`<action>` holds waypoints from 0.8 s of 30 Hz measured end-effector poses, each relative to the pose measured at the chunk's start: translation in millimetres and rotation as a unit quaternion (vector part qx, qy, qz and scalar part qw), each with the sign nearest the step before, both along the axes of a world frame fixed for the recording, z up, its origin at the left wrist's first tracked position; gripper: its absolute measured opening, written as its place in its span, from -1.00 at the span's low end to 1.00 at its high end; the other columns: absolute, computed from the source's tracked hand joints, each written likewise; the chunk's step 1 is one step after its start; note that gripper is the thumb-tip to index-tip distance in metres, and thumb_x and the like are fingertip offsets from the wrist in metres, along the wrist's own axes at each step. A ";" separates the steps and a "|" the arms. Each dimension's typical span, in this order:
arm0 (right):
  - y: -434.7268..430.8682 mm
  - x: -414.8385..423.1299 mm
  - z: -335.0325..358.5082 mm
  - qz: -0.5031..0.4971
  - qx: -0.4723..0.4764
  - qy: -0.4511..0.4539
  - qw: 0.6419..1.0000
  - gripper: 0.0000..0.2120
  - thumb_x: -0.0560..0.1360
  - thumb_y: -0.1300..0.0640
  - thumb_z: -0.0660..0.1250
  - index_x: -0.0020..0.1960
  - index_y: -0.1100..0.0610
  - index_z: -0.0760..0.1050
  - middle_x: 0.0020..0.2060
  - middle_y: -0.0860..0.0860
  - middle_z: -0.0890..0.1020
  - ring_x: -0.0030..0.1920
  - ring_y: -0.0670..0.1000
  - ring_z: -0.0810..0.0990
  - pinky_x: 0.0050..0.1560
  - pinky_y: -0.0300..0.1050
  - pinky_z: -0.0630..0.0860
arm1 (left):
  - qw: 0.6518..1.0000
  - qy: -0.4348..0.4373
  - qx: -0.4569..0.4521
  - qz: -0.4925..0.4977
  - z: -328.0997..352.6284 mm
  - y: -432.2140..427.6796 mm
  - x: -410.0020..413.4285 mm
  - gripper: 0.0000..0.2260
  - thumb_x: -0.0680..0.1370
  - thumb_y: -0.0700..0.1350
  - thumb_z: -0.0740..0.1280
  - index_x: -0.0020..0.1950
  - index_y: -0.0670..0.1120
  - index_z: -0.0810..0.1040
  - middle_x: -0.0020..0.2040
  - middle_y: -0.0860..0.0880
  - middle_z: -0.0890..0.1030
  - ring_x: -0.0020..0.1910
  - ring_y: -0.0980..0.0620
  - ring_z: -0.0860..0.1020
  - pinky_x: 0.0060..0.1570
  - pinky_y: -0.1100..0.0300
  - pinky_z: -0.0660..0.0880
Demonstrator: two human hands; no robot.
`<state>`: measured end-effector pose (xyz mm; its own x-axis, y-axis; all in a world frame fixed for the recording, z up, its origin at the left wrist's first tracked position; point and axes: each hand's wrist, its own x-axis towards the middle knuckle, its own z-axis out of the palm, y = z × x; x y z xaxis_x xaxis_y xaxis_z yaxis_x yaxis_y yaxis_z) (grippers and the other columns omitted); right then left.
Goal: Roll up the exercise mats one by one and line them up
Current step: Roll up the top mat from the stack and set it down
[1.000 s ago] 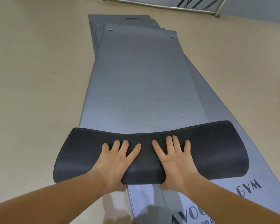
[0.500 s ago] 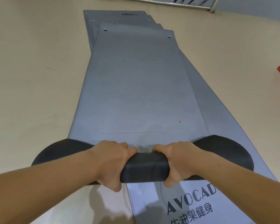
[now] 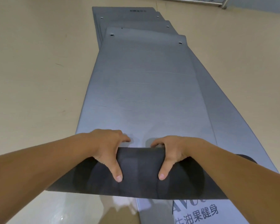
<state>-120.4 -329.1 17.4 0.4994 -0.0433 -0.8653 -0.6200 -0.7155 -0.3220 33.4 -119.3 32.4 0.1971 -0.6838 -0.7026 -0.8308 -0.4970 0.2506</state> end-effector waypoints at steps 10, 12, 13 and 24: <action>6.5 25.0 5.5 0.054 -0.299 -0.135 0.943 -0.29 0.44 -0.31 0.50 0.50 -0.15 0.37 0.30 -0.04 0.56 0.28 0.09 0.55 0.17 0.02 0.52 | 0.979 -0.172 -0.029 -0.108 -17.4 5.0 -25.6 0.17 0.34 0.48 0.43 0.69 -0.08 -0.06 0.50 -0.21 0.26 0.42 -0.24 0.30 0.35 -0.17 0.41; 9.8 25.0 13.7 0.079 -0.257 -0.120 0.956 -0.36 0.53 -0.25 0.43 0.54 -0.20 0.33 0.40 -0.06 0.52 0.37 0.09 0.49 0.27 0.03 0.48 | 0.972 -0.210 -0.017 -0.100 -33.8 11.4 -37.7 0.34 0.25 0.46 0.51 0.68 -0.10 -0.24 0.54 -0.24 0.12 0.47 -0.29 0.19 0.42 -0.29 0.29; 9.4 24.4 19.6 0.085 -0.222 -0.106 0.965 -0.30 0.51 -0.28 0.43 0.58 -0.23 0.26 0.47 -0.08 0.46 0.43 0.09 0.45 0.36 0.05 0.45 | 0.970 -0.223 -0.031 -0.091 -42.5 12.7 -37.0 0.36 0.23 0.44 0.54 0.67 -0.07 -0.28 0.53 -0.23 0.11 0.46 -0.28 0.18 0.43 -0.31 0.27; 20.9 3.7 -3.4 0.209 -0.269 -0.101 0.935 0.43 0.07 -0.54 0.54 0.64 -0.11 -0.22 0.51 0.05 0.30 0.46 0.17 0.35 0.49 0.25 0.26 | 0.982 -0.156 -0.085 -0.062 -42.6 10.1 4.4 0.23 0.13 0.49 0.49 0.62 0.18 -0.10 0.36 -0.05 0.39 0.29 -0.12 0.43 0.33 -0.19 0.38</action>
<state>-116.7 -308.1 14.0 0.7213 -0.2090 -0.6604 -0.2150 -0.9739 0.0734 37.8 -109.2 -10.1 0.2930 -0.8182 -0.4947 -0.9318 -0.3602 0.0440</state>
